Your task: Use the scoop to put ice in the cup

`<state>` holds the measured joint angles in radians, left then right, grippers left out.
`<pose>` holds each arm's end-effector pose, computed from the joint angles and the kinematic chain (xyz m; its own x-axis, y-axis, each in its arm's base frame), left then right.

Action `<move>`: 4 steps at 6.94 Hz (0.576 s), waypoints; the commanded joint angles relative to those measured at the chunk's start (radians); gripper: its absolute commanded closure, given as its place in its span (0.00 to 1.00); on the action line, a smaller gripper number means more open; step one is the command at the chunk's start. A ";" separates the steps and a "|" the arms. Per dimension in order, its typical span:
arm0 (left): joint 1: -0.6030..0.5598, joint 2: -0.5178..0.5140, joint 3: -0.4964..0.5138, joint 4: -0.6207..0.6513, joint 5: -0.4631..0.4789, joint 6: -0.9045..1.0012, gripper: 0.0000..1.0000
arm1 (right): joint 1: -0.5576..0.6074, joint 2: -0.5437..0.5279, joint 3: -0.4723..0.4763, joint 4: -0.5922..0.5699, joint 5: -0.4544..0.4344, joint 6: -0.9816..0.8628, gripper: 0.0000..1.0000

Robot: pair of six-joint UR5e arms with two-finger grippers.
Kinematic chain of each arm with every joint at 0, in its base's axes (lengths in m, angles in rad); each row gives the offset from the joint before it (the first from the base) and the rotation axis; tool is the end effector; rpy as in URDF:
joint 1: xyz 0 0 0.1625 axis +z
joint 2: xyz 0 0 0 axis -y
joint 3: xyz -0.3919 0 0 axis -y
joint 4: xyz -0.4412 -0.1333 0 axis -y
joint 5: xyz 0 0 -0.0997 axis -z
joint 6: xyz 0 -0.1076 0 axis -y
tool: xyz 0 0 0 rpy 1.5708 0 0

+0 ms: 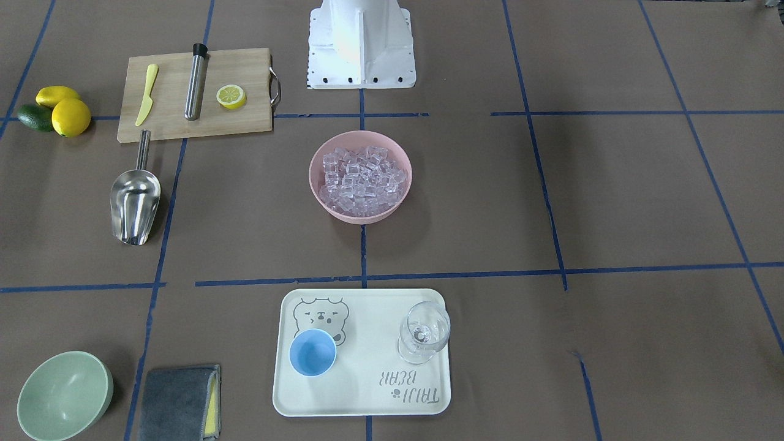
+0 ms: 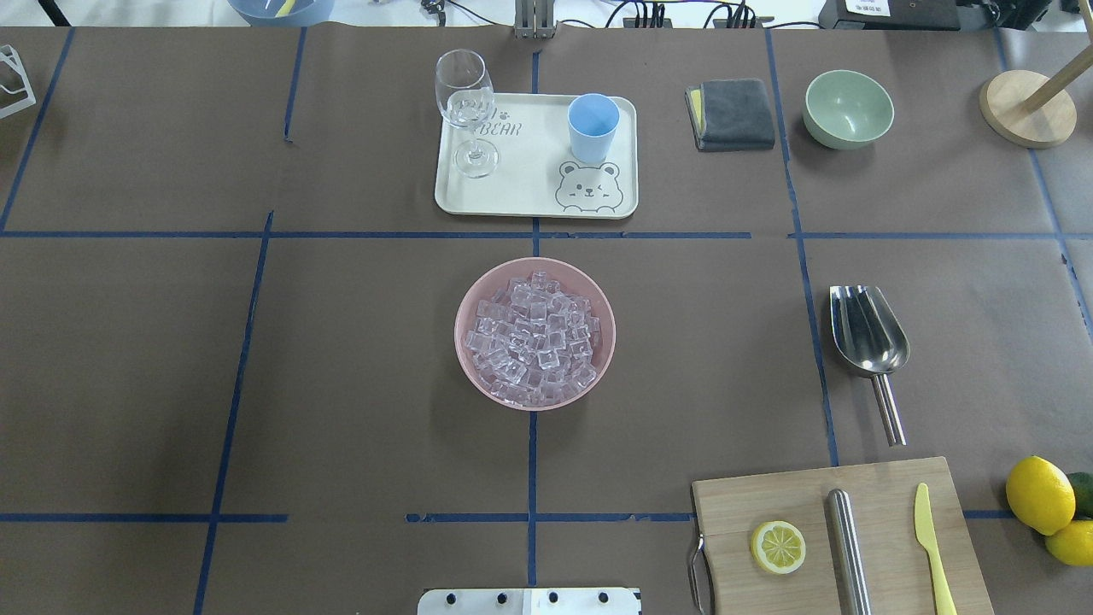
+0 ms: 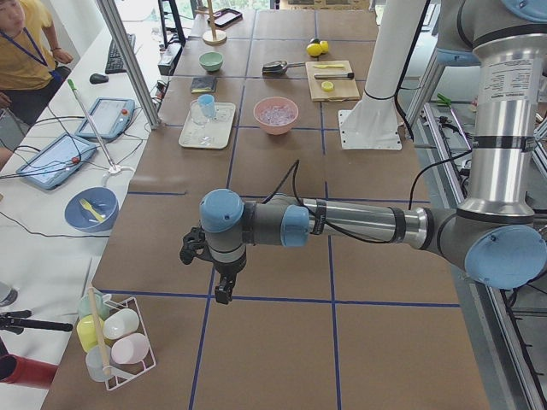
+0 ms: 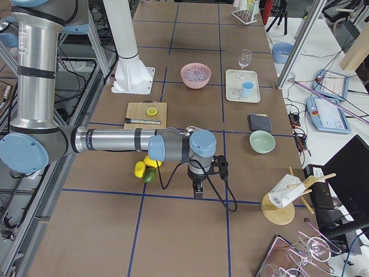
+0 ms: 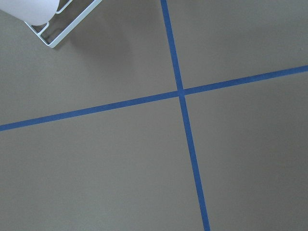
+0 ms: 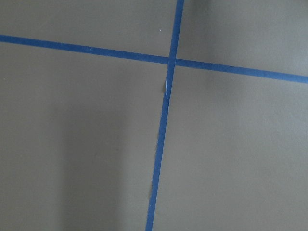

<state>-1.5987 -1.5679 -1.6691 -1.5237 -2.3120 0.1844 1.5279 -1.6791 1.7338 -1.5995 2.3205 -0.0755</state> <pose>-0.0757 -0.5396 0.5868 0.7309 0.1949 -0.6541 -0.1080 0.9793 0.1711 0.0385 -0.5020 0.6041 0.7251 -0.1243 0.6773 0.0978 0.9922 0.0773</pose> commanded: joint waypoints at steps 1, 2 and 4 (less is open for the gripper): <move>0.002 -0.018 0.002 -0.007 -0.001 -0.003 0.00 | 0.000 0.042 -0.002 0.000 0.000 0.003 0.00; 0.005 -0.033 0.008 -0.068 -0.007 -0.002 0.00 | -0.002 0.048 0.000 0.000 0.002 0.005 0.00; 0.032 -0.037 0.009 -0.334 -0.012 0.000 0.00 | -0.020 0.073 0.000 0.000 0.008 0.023 0.00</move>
<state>-1.5870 -1.6011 -1.6636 -1.7030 -2.3220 0.1828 1.5204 -1.6207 1.7313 -1.6005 2.3259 -0.0653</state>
